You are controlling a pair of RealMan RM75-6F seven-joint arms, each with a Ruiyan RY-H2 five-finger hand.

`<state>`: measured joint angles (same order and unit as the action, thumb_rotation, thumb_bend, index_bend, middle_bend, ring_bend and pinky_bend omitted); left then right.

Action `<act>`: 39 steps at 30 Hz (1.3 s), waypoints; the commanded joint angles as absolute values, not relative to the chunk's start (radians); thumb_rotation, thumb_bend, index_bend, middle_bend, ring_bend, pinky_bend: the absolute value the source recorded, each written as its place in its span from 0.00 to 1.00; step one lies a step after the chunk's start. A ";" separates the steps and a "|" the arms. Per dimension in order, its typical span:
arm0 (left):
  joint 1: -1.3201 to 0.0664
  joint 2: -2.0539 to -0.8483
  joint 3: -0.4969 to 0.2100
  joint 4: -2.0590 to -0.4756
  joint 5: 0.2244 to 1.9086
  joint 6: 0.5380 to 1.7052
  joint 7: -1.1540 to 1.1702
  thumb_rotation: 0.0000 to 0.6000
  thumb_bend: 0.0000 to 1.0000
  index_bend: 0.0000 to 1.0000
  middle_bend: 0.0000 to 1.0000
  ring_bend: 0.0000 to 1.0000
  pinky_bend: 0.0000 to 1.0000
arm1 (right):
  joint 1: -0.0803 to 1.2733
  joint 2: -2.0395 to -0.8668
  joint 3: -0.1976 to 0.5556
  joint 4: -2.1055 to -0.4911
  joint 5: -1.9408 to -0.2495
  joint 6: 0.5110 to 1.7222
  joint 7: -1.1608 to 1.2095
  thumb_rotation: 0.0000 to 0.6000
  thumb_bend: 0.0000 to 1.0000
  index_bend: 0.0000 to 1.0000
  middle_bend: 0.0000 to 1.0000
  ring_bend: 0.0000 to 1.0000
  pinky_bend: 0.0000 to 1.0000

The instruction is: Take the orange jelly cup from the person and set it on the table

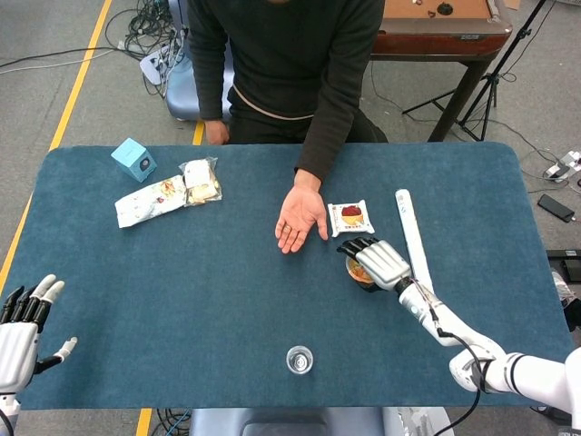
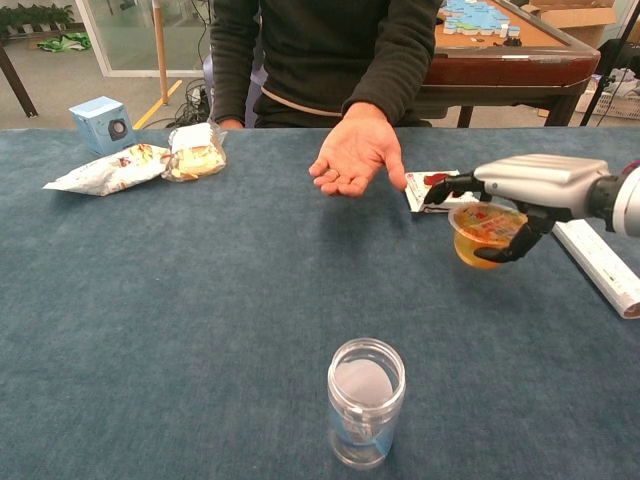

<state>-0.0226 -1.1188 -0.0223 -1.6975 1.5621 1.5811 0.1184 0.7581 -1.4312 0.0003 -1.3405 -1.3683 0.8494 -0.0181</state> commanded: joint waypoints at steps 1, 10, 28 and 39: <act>-0.022 -1.121 -0.024 -1.695 1.561 1.583 0.121 1.00 0.21 0.11 0.07 0.09 0.03 | 0.752 -1.427 -0.007 -1.348 -1.374 0.842 -0.024 1.00 0.39 0.00 0.00 0.00 0.13; -0.023 -1.116 -0.027 -1.694 1.556 1.581 0.114 1.00 0.21 0.11 0.07 0.09 0.03 | 0.677 -1.295 0.002 -1.488 -1.387 0.962 -0.056 1.00 0.25 0.00 0.00 0.00 0.08; -0.057 -1.136 -0.043 -1.690 1.544 1.538 0.129 1.00 0.21 0.11 0.07 0.09 0.03 | 0.304 -1.064 -0.050 -1.674 -1.440 1.455 -0.111 1.00 0.25 0.00 0.02 0.00 0.08; -0.075 -1.147 -0.044 -1.695 1.549 1.521 0.141 1.00 0.21 0.11 0.07 0.09 0.03 | 0.165 -1.075 -0.072 -1.639 -1.448 1.539 -0.065 1.00 0.25 0.00 0.02 0.00 0.08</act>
